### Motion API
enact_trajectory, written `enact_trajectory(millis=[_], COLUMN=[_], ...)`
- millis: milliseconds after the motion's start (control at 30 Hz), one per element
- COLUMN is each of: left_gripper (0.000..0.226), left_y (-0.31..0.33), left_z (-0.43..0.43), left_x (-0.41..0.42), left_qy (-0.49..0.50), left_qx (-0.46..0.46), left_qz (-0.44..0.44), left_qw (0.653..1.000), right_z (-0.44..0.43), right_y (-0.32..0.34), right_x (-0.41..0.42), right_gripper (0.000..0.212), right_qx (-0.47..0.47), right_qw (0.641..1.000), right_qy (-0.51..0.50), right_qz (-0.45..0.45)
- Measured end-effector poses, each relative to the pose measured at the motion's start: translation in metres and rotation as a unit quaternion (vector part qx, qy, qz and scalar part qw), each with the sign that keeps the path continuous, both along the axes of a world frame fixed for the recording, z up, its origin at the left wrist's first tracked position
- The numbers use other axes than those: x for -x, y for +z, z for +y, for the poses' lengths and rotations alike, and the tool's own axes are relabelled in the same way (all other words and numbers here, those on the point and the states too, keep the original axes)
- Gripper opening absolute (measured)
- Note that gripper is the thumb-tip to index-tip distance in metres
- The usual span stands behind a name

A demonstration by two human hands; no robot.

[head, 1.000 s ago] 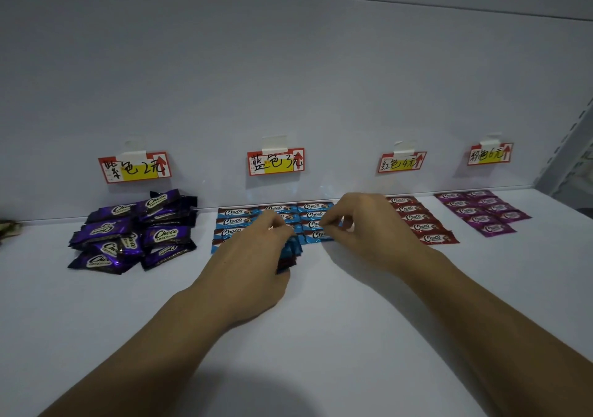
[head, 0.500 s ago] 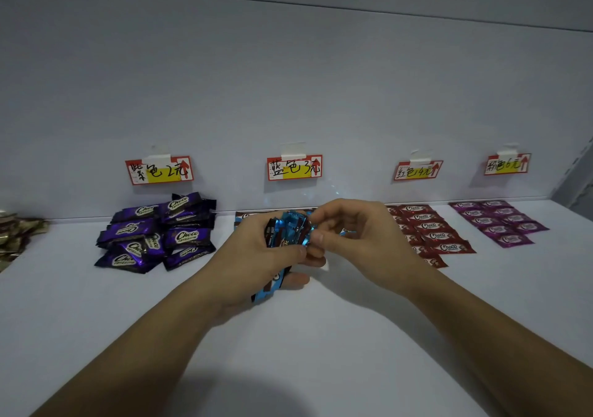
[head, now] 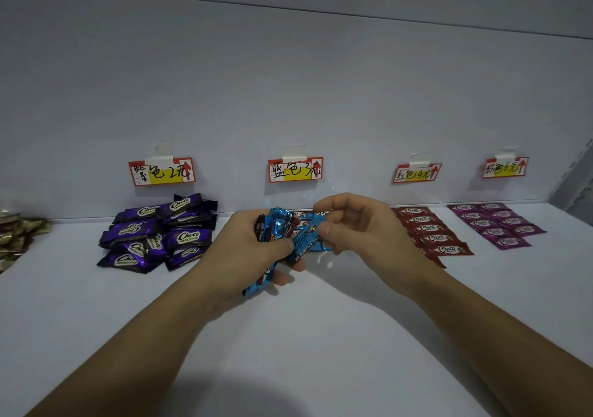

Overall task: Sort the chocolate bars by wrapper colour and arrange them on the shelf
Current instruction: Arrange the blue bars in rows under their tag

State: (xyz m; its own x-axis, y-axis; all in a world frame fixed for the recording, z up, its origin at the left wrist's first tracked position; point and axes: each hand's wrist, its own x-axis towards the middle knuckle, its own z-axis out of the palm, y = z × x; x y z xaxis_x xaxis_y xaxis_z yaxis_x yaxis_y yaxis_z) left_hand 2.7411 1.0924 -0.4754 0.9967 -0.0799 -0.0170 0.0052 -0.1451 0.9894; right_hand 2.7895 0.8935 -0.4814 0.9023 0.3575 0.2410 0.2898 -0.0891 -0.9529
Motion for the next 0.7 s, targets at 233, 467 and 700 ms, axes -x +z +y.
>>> enact_trajectory(millis=[233, 467, 700], left_gripper=[0.023, 0.017, 0.016], left_y=[0.004, 0.013, 0.012], left_z=[0.009, 0.039, 0.054], left_x=[-0.006, -0.019, -0.019], left_qy=[0.093, 0.107, 0.094], left_qx=[0.019, 0.338, 0.469], left_qz=[0.017, 0.090, 0.100], left_qw=[0.995, 0.931, 0.873], right_z=[-0.002, 0.029, 0.047], right_y=[-0.001, -0.025, -0.039], right_x=[-0.001, 0.014, 0.024], right_gripper=[0.018, 0.025, 0.022], right_qx=[0.011, 0.117, 0.314], right_qw=[1.000, 0.978, 0.903], right_qy=[-0.019, -0.049, -0.023], right_qz=[-0.018, -0.168, -0.291])
